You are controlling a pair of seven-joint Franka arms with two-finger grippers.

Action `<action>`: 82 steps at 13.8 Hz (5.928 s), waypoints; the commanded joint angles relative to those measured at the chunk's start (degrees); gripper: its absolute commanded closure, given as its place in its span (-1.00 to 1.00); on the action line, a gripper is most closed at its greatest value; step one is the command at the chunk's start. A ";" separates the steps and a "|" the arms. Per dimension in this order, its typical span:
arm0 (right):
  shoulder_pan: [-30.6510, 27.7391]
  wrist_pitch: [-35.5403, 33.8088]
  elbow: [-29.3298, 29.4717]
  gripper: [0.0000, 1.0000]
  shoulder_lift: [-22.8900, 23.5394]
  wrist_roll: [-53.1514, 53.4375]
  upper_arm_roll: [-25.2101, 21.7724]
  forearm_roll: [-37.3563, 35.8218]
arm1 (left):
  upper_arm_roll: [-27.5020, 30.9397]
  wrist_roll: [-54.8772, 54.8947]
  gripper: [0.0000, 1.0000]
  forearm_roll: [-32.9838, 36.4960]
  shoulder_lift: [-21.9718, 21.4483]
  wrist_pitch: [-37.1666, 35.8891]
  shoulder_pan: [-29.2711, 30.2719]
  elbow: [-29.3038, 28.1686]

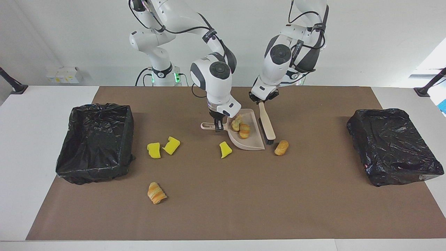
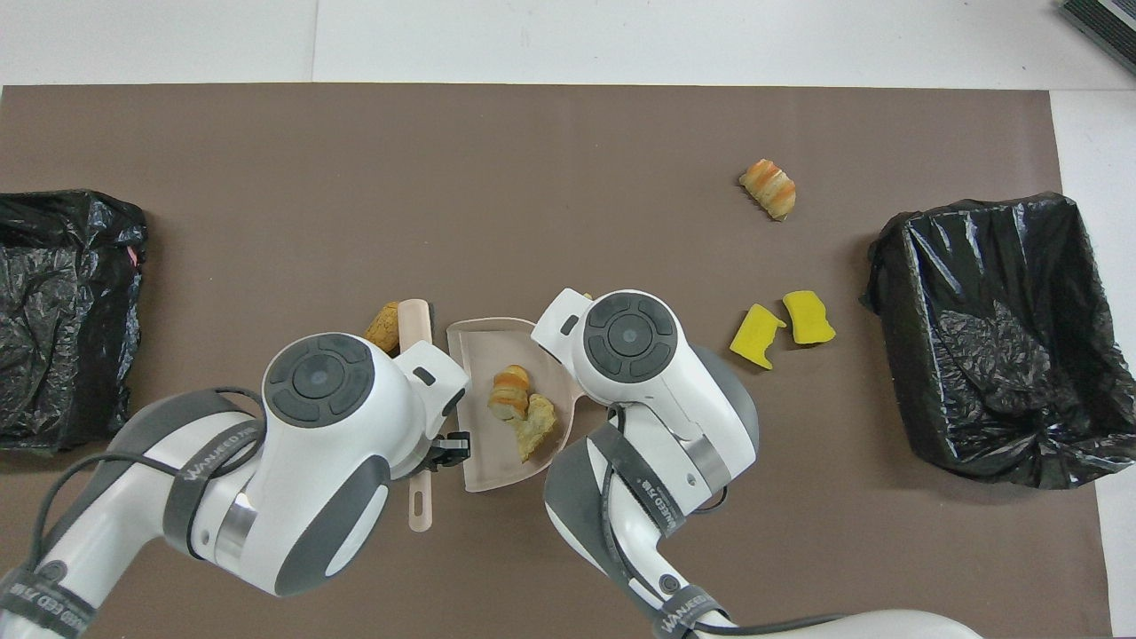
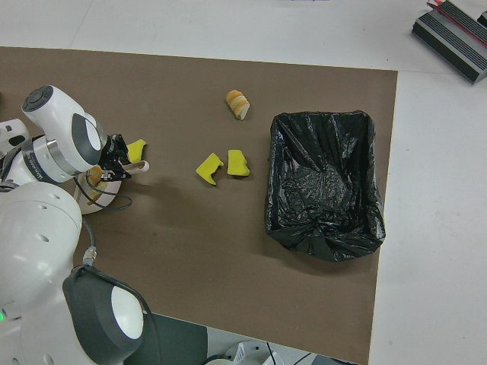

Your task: Sweep and dump trash in bin

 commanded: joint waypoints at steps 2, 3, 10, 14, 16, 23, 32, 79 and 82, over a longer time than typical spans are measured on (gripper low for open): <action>0.16 -2.31 -0.93 1.00 -1.48 7.22 0.40 -3.34 | -0.28 17.79 1.00 8.16 1.73 3.42 9.32 0.58; 0.16 -2.31 -0.93 1.00 -1.48 8.44 0.40 -4.05 | -0.28 21.48 1.00 8.79 3.22 5.80 11.00 0.50; 1.04 -1.61 -1.28 1.00 -1.57 9.42 0.40 -4.85 | -0.72 27.77 1.00 10.38 1.49 5.21 8.76 -6.70; 1.13 0.93 -2.33 1.00 -0.34 9.25 0.49 -4.67 | -0.81 18.56 1.00 1.96 -0.01 4.94 0.32 -7.94; 1.04 3.40 -3.91 1.00 -0.43 9.07 0.49 -4.58 | -0.72 12.84 1.00 -0.78 -0.72 4.33 -3.73 -7.77; -0.81 3.32 -3.04 1.00 -1.74 7.66 0.49 -3.79 | -0.19 6.07 1.00 -0.44 -0.98 -1.91 -2.95 -5.04; -12.48 -8.78 1.95 1.00 -9.04 -5.31 0.31 -1.87 | -0.98 -5.80 1.00 -0.96 -13.10 -7.37 -7.24 -7.76; -46.08 -13.72 3.91 1.00 -15.45 -9.79 0.57 -20.94 | 0.16 25.21 -1.00 5.63 2.33 -25.45 19.72 37.46; -41.43 -17.50 3.03 1.00 -15.19 4.20 0.84 -15.15 | 0.07 25.39 -1.00 5.37 6.66 -29.59 21.39 43.99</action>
